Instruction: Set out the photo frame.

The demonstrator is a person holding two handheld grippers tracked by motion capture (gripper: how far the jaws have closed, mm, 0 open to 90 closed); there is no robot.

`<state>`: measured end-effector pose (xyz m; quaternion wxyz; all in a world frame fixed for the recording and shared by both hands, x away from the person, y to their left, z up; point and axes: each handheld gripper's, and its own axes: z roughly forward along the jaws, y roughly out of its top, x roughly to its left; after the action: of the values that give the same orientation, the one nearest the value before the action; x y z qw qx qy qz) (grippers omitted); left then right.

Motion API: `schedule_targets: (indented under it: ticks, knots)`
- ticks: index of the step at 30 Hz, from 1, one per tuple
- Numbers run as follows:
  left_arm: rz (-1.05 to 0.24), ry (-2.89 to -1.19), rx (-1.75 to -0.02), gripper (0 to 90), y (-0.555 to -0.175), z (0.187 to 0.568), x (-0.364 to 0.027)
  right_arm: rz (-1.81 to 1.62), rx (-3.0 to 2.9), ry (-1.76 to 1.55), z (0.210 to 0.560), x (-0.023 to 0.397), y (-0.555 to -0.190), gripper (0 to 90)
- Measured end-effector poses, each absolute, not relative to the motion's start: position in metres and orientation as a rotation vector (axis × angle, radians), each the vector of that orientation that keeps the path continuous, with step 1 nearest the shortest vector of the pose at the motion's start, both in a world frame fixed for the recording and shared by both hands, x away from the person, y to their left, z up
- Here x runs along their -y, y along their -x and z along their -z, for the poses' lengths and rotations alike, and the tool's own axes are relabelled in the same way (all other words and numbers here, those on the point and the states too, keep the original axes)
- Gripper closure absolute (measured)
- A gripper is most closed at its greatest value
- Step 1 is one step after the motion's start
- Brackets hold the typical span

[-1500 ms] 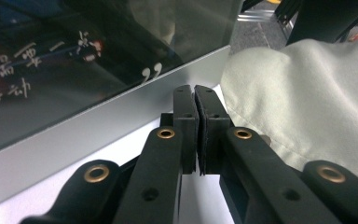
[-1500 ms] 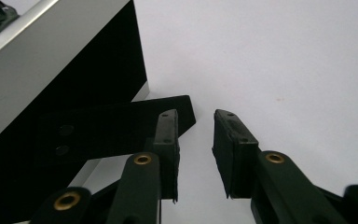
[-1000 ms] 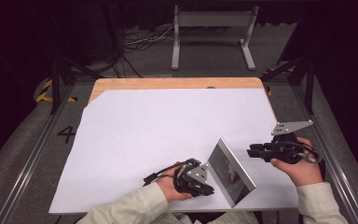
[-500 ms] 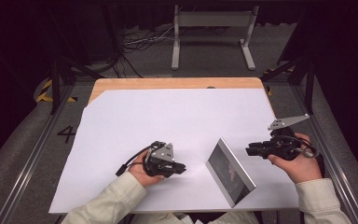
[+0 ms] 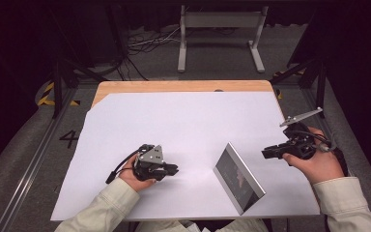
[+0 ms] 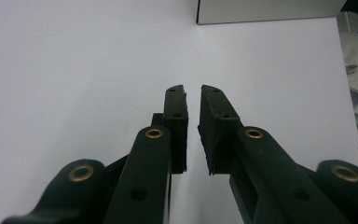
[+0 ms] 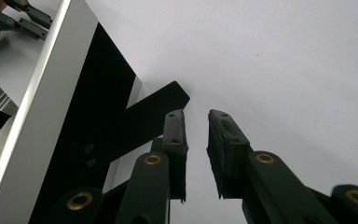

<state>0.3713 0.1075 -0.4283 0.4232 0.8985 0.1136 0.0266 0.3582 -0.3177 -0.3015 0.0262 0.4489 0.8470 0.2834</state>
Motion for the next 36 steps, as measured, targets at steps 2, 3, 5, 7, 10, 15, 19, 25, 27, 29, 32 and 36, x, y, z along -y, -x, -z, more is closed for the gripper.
schedule_targets:
  ticks: [2, 3, 5, 7, 10, 15, 19, 25, 27, 29, 32, 36]
  knots:
    - [-0.064, -2.248, -0.280, 81.1, -0.371, 0.428, -0.108, -0.865, -2.622, -1.398, 0.299, 0.317, -0.359, 76.9]
    - [-0.066, -2.245, -0.284, 81.0, -0.371, 0.428, -0.109, -0.853, -2.623, -1.402, 0.297, 0.317, -0.360, 76.5]
    - [-0.066, -2.241, -0.285, 80.9, -0.371, 0.428, -0.109, -0.835, -2.624, -1.411, 0.294, 0.317, -0.364, 75.4]
    - [-0.063, -2.242, -0.283, 81.0, -0.371, 0.428, -0.109, -0.829, -2.630, -1.429, 0.292, 0.318, -0.369, 75.0]
    - [-0.071, -2.255, -0.253, 80.8, -0.370, 0.429, -0.105, -0.813, -2.635, -1.464, 0.291, 0.320, -0.377, 74.0]
    - [-0.069, -2.263, -0.237, 80.5, -0.368, 0.430, -0.103, -0.811, -2.634, -1.490, 0.290, 0.322, -0.385, 73.1]
    - [-0.066, -2.263, -0.241, 80.7, -0.368, 0.431, -0.102, -0.817, -2.643, -1.516, 0.286, 0.324, -0.388, 72.4]
    - [-0.068, -2.274, -0.234, 80.4, -0.367, 0.432, -0.100, -0.783, -2.645, -1.553, 0.280, 0.325, -0.388, 71.6]
    - [-0.064, -2.274, -0.245, 80.2, -0.367, 0.432, -0.101, -0.754, -2.651, -1.575, 0.277, 0.325, -0.388, 71.7]
    - [-0.071, -2.267, -0.253, 80.1, -0.369, 0.432, -0.103, -0.726, -2.661, -1.600, 0.275, 0.323, -0.388, 71.8]
    - [-0.072, -2.265, -0.263, 80.1, -0.371, 0.432, -0.104, -0.687, -2.674, -1.626, 0.273, 0.319, -0.389, 71.8]
    - [-0.070, -2.261, -0.266, 80.0, -0.371, 0.432, -0.104, -0.664, -2.688, -1.633, 0.267, 0.312, -0.390, 71.6]
